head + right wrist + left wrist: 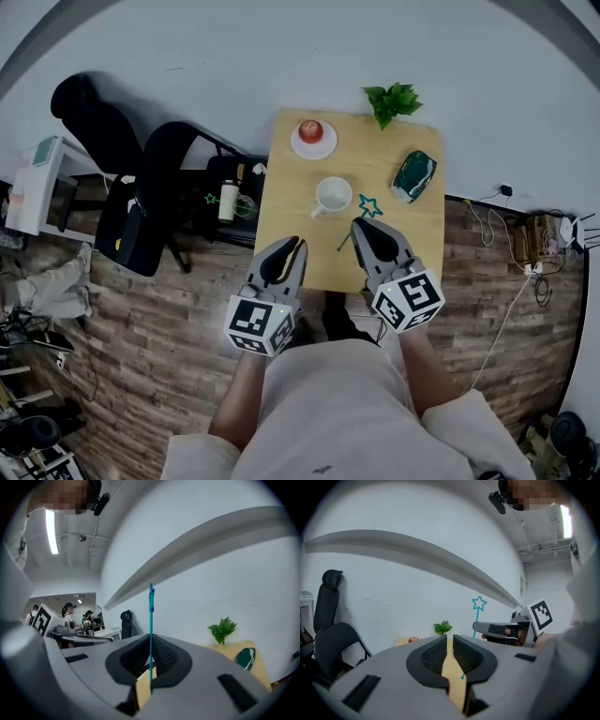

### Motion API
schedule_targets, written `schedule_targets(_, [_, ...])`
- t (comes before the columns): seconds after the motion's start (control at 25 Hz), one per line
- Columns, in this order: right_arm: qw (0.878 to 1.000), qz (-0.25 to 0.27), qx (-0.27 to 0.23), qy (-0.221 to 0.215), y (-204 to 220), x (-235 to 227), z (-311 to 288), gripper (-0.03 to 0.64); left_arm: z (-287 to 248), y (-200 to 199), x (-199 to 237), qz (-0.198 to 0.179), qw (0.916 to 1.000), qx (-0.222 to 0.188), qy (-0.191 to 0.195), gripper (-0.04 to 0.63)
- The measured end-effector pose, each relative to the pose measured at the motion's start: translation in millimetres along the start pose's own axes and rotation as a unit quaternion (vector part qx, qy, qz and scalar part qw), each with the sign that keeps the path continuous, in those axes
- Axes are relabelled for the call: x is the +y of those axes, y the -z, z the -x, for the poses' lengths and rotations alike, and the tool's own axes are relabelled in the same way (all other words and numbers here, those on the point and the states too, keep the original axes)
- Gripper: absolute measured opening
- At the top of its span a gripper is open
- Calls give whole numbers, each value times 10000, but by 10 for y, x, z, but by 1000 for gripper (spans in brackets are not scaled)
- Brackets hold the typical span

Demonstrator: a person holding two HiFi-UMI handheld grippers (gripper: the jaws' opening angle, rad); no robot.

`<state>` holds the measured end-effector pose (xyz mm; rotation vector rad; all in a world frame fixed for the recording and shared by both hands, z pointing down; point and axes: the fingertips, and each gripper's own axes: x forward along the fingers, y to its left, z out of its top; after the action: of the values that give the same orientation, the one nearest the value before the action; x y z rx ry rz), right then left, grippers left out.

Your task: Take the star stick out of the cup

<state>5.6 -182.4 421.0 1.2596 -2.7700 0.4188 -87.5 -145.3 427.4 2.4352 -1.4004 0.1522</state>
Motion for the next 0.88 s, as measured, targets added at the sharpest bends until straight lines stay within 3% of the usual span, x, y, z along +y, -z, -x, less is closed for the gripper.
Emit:
schedule_targets(0.48, [9997,18,-115,199,96,854,470,8,666,127,-103,-73,9991,14,429,22])
schedule_targets(0.88, [9992,18,-164,366,254,1193,765,8,965,196,-234,-256,9973,7,689,14])
